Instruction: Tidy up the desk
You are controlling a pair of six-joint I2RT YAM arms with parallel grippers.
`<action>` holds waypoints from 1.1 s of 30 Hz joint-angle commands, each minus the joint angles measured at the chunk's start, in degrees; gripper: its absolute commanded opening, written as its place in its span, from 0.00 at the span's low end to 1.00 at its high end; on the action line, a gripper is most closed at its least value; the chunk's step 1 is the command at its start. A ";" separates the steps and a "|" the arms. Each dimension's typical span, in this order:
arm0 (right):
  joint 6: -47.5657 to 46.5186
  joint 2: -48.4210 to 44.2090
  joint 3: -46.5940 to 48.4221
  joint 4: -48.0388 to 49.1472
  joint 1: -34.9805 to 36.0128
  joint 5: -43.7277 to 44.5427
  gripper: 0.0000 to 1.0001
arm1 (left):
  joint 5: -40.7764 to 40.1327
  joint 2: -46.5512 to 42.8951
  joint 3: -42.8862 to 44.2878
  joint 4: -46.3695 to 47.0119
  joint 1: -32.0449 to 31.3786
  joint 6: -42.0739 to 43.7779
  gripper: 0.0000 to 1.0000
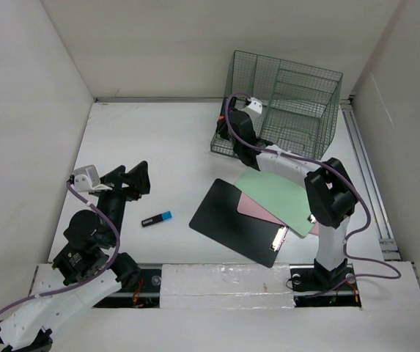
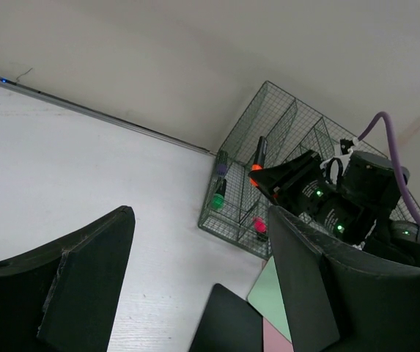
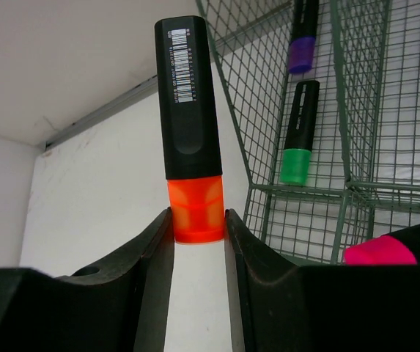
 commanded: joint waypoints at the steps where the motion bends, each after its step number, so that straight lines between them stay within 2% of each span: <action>1: 5.81 0.48 3.80 2.74 1.15 9.07 0.02 | 0.49 -0.97 0.85 1.68 0.10 0.45 0.69; 7: 8.89 3.73 6.79 1.24 1.77 13.48 0.03 | 0.84 -1.23 0.76 1.68 0.10 0.27 0.69; 10: 9.24 5.05 8.99 -0.69 1.77 15.59 0.08 | 1.02 -1.06 0.67 1.51 0.10 0.27 0.69; 11: 9.24 5.23 9.34 -0.95 1.77 15.68 0.15 | 1.02 -0.97 0.76 1.51 0.10 0.27 0.69; 16: 9.59 5.14 8.99 -1.05 0.54 17.18 0.25 | 0.75 -1.24 0.67 1.60 0.10 0.36 0.69; 18: 9.16 4.88 9.08 -1.22 -0.07 16.83 0.39 | 0.67 -1.23 0.67 1.59 0.10 0.36 0.69; 19: 9.15 4.88 9.08 -1.22 -0.08 16.48 0.39 | 0.67 -1.23 0.67 1.77 0.10 0.36 0.69; 20: 8.89 4.97 9.34 -1.13 -0.60 15.95 0.48 | 0.49 -1.06 0.58 1.94 0.10 0.45 0.69; 23: 6.17 5.06 9.95 -0.61 -0.61 14.02 0.57 | 0.67 -0.62 0.76 1.68 0.10 0.45 0.69; 31: 1.25 1.28 5.30 3.17 -0.61 11.48 0.61 | -0.30 0.08 0.67 2.21 0.10 0.89 0.69; 33: -1.20 0.40 3.81 5.01 -0.09 9.28 0.52 | -0.39 0.43 0.58 2.30 0.10 0.98 0.69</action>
